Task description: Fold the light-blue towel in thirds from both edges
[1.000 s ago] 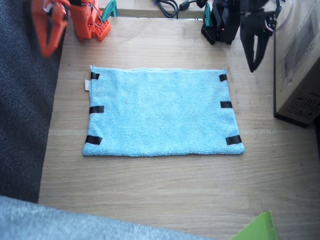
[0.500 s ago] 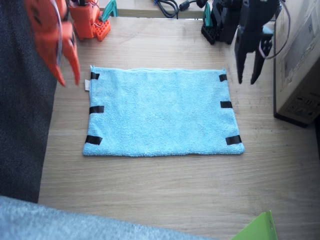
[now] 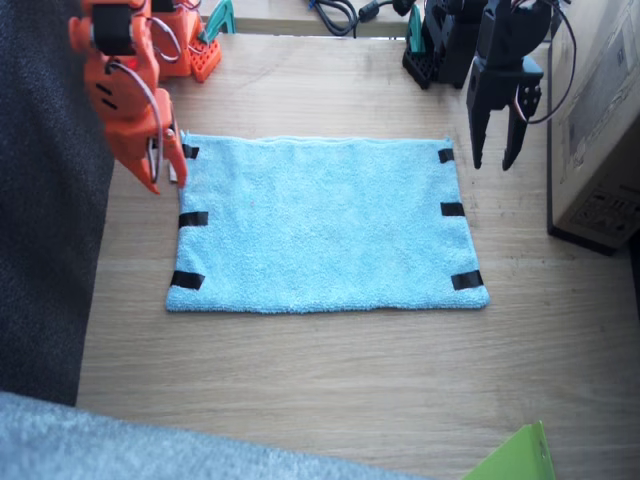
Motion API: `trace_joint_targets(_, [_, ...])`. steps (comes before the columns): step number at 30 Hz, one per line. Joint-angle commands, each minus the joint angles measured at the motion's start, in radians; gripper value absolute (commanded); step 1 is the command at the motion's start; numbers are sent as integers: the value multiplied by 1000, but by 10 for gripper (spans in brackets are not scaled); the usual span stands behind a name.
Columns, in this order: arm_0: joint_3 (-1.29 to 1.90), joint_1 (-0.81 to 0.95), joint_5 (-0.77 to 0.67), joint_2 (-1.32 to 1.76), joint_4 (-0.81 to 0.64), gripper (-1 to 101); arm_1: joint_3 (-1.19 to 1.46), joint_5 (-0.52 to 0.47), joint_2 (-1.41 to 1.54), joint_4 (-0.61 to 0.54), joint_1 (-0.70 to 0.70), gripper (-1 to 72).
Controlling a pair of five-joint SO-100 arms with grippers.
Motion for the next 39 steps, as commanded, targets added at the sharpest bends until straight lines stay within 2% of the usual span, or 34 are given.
trace_joint_targets(1, [14, -2, 5, 29, 5, 243, -38, 21, 11, 0, 35, 195])
trace_joint_targets(24, [31, -14, 15, 38, 5, 243, -66, 9, -132, -46, 43, 208])
trace_joint_targets(39, [48, -54, 8, 21, 0, 240, -91, 9, -169, -32, 61, 207])
